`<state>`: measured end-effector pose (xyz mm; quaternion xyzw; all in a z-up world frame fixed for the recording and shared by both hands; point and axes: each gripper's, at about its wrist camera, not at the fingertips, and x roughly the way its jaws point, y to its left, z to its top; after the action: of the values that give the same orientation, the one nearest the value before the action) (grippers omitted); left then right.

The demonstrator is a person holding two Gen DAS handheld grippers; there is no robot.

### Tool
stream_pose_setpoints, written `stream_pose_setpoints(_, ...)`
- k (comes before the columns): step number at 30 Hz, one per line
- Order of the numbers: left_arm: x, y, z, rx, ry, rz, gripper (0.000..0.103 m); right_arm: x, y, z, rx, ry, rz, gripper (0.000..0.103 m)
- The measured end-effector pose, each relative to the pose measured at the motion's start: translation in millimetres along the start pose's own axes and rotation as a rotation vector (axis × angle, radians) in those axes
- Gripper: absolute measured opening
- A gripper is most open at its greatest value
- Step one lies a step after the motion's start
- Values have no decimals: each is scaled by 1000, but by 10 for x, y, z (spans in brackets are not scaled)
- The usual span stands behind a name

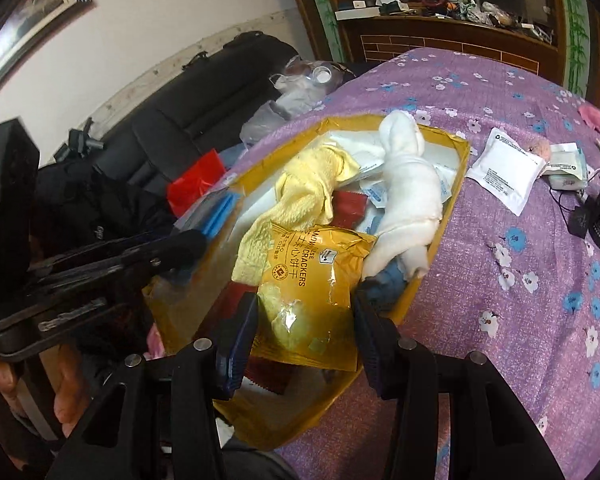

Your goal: Organize soft objects

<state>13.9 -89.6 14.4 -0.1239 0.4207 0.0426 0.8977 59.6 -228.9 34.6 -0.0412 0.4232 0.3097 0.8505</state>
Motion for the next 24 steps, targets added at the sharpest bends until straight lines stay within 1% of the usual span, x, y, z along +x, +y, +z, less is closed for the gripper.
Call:
stream_pose_setpoints(4,143,62,-54,-25,35,18,32,72,129,-32,-32,6,-28,47)
stream_pose_setpoints(7,137,83,-96,-45,40,17,32,111,163,-66,-35,10,-30,48)
stream_pose_setpoints(8,125,82,-105,-49,41,19,35,102,173,-72,-36,6,-27,50)
stream_pose_setpoints(9,106,75,-109,-51,38,23,38,86,180,-77,-35,4,-20,53)
stream_pose_setpoints(10,71,64,-113,-51,27,34,47,69,180,-83,-35,-1,-13,55)
stream_pose_setpoints(11,29,46,-114,-50,12,47,55,37,192,-92,-36,-12,-9,61)
stream_pose_setpoints(12,-22,24,-114,-47,-10,60,59,6,172,-104,-36,-22,-8,67)
stream_pose_setpoints(14,-128,-23,-112,-40,-57,85,73,-78,137,-135,-42,-50,5,70)
stream_pose_setpoints(16,-225,-92,-111,-35,-87,107,74,-148,106,-170,-47,-66,16,71)
stream_pose_setpoints(19,-318,-202,-106,-19,-106,118,74,-288,19,-247,-41,-93,33,72)
stream_pose_setpoints(24,-534,-511,-147,44,-175,156,74,-595,-164,-414,-29,-152,45,76)
